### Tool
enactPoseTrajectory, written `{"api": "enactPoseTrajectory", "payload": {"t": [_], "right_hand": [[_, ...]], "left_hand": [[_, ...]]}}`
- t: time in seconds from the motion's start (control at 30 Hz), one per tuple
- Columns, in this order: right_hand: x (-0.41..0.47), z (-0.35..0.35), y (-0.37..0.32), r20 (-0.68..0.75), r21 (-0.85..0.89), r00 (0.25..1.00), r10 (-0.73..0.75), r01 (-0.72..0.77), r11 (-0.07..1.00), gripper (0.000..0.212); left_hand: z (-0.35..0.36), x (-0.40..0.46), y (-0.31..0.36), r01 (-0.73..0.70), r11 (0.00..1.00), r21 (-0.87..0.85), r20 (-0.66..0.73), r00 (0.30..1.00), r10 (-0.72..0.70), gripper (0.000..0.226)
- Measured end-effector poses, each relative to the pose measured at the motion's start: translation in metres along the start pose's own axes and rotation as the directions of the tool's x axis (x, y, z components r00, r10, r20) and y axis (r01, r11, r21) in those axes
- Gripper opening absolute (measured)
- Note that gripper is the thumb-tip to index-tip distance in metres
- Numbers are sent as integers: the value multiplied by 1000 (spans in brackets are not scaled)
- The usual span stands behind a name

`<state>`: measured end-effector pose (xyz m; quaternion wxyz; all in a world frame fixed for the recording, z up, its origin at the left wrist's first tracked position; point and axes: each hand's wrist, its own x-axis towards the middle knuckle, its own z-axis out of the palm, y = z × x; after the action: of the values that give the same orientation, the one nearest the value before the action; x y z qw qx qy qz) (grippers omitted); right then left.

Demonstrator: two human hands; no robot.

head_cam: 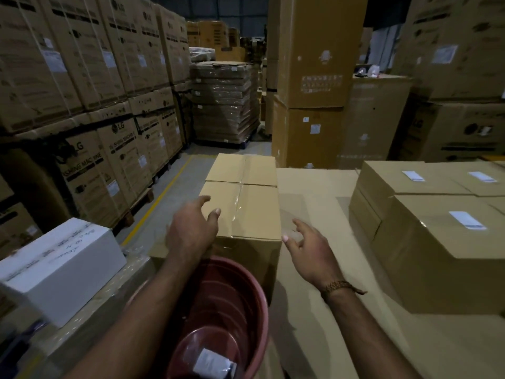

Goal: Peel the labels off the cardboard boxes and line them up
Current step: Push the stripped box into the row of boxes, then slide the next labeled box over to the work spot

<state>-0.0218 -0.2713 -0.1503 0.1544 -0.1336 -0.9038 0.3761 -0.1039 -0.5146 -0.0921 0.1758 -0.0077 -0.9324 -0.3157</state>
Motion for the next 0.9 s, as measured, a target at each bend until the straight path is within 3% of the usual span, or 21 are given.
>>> {"api": "enactPoseTrajectory", "payload": {"t": [0.2,0.37,0.6,0.9], "right_hand": [[-39,-66,23,-60,1,996,-60,60,998,43],[-67,-139,67,-22,-97,991,-132,129,987,40],[-109,-270,158,-33,-269,987,-157,142,953,41],[-121,-391,235,-129,-281,980,-153,112,953,39]], "left_hand": [[10,-58,96,-205,970,-131,24,978,209,43],[43,-126,164,-193,966,-172,2,981,196,40],[113,-237,258,-131,972,-195,87,985,150,40],[159,-307,389,-236,948,-214,91,961,260,44]]}}
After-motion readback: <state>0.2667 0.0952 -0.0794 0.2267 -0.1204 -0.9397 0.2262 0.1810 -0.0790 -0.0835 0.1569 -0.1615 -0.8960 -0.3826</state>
